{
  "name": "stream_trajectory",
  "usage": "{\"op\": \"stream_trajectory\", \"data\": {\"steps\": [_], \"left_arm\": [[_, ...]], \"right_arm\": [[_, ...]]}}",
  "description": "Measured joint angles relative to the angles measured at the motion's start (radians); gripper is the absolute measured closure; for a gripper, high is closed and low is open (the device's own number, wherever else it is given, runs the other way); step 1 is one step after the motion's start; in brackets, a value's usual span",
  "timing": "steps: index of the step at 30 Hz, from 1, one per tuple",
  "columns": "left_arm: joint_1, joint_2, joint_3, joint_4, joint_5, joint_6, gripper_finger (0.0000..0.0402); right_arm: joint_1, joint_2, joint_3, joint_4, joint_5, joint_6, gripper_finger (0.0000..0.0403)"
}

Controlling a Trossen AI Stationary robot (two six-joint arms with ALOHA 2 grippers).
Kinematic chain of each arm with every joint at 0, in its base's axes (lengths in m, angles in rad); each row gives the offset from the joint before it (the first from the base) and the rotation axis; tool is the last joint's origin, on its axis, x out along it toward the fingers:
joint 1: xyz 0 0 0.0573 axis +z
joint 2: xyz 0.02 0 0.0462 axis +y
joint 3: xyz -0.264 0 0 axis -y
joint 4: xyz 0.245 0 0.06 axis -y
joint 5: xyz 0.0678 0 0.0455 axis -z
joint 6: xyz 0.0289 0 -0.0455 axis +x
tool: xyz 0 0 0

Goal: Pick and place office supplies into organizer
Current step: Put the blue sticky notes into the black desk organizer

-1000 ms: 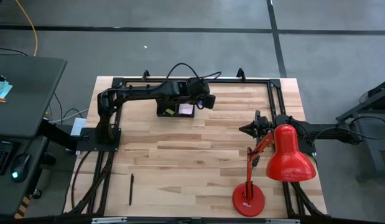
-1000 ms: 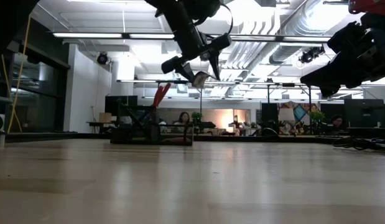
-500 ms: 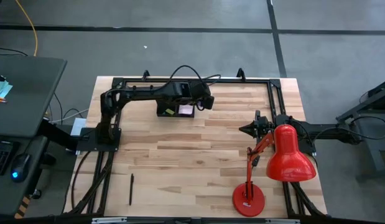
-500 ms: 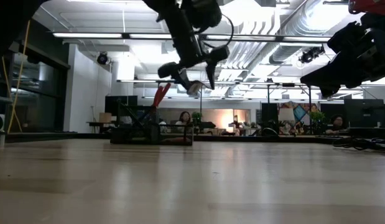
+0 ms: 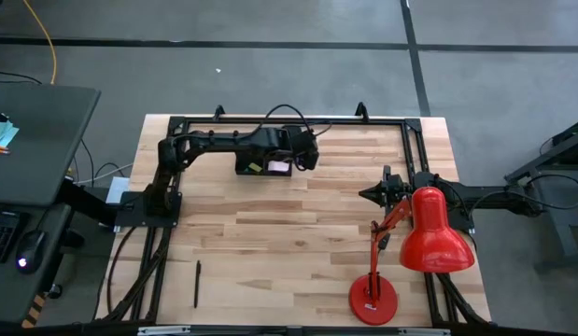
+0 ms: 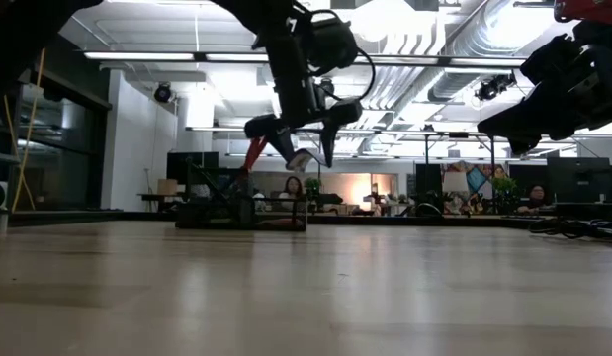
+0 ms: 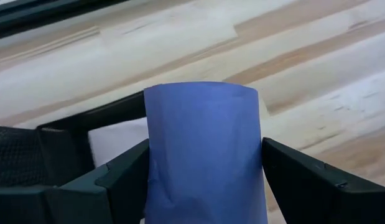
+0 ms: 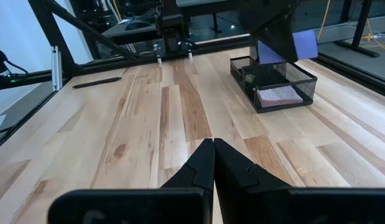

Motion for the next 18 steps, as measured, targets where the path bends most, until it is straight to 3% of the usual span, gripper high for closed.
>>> {"op": "stream_trajectory", "data": {"steps": [8,15,18], "left_arm": [[-0.043,0.0,0.0,-0.028,-0.002,-0.073,0.0126],[-0.119,0.0,0.0,0.004,-0.148,0.069,0.0126],[-0.137,0.0,0.0,0.0,-0.181,0.237,0.0126]], "right_arm": [[0.0,0.0,0.0,0.0,0.0,0.0,0.0402],[0.0,0.0,0.0,0.0,0.0,0.0,0.0402],[0.0,0.0,0.0,0.0,0.0,0.0,0.0402]]}}
